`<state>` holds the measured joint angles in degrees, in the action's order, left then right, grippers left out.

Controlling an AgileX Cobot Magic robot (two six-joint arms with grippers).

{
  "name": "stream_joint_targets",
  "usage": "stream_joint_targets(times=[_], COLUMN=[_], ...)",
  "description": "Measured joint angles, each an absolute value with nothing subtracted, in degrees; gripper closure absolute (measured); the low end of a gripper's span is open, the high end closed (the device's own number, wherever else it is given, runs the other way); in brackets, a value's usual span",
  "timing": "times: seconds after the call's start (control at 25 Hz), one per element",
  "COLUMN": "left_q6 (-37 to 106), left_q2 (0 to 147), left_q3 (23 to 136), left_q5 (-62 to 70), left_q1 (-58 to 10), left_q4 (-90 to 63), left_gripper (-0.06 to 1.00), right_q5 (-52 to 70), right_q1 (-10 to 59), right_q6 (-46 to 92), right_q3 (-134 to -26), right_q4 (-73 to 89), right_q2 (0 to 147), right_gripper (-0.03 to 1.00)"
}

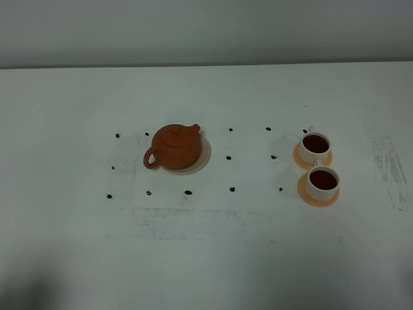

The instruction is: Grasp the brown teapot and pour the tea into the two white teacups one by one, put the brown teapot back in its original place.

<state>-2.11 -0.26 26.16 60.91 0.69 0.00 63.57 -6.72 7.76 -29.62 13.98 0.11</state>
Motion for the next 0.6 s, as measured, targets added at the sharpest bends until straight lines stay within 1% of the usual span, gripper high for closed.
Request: stream_joint_targets(times=[0.6], left_q6=[-2.1], left_q2=[-0.3], left_q3=[26.2], left_q5=[60.9], left_q1=[0.7], left_q4=[0.0], left_gripper=[0.34], right_q5=[63.6], right_q1=[-6.7], right_q6=[7.8], right_q3=[-29.6], right_q4=[14.0], right_q2=[0.1], right_gripper=[0.5])
